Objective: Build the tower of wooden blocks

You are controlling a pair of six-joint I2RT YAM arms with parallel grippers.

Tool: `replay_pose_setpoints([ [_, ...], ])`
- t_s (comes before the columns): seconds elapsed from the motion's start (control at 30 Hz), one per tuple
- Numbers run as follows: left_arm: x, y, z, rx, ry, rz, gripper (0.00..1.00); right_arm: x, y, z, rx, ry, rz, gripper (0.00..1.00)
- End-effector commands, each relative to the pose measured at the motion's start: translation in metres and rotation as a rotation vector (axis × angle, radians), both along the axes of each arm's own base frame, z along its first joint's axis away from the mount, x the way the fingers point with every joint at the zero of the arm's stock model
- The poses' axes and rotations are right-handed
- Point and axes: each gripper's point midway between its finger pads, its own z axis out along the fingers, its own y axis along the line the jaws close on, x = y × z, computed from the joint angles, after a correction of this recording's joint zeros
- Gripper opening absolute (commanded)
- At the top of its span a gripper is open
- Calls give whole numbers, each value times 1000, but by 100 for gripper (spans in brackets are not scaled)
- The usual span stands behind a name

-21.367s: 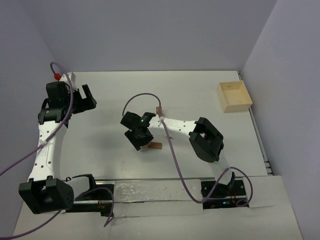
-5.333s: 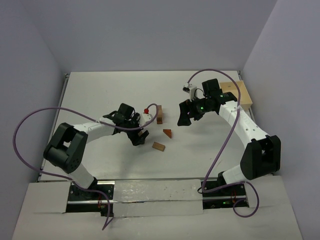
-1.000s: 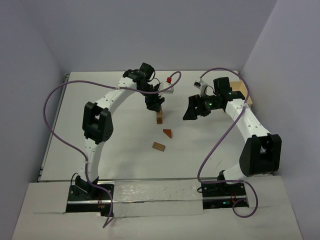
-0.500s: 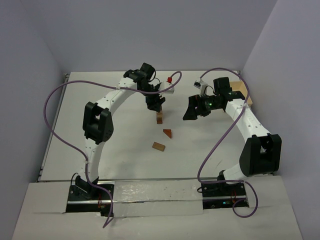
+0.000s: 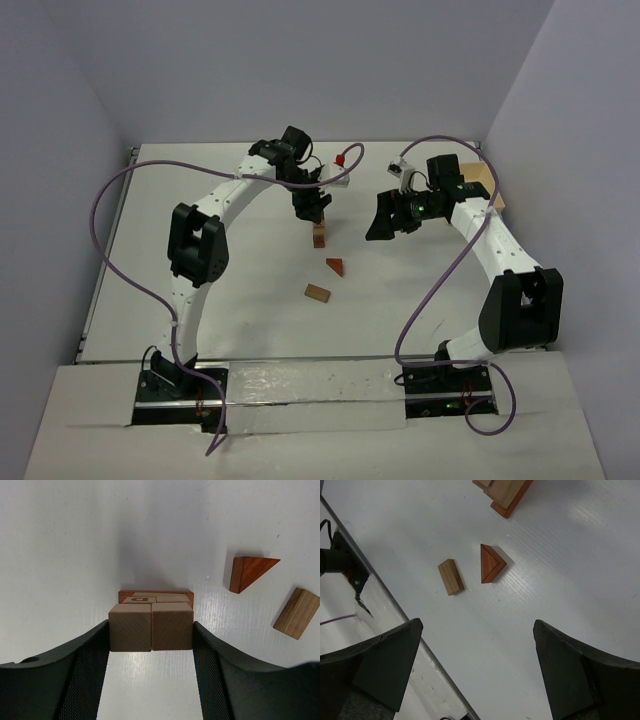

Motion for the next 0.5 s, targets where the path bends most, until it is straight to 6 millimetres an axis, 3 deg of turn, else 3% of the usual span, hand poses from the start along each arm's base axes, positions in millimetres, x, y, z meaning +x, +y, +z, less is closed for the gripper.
replay_pose_setpoints([
  [0.0, 5, -12, 12, -38, -35, -11, 32, 4, 0, 9, 23, -36, -1, 100],
  [0.47, 0, -10, 9, -32, -29, -25, 34, 5, 1, 8, 25, -30, 0, 100],
])
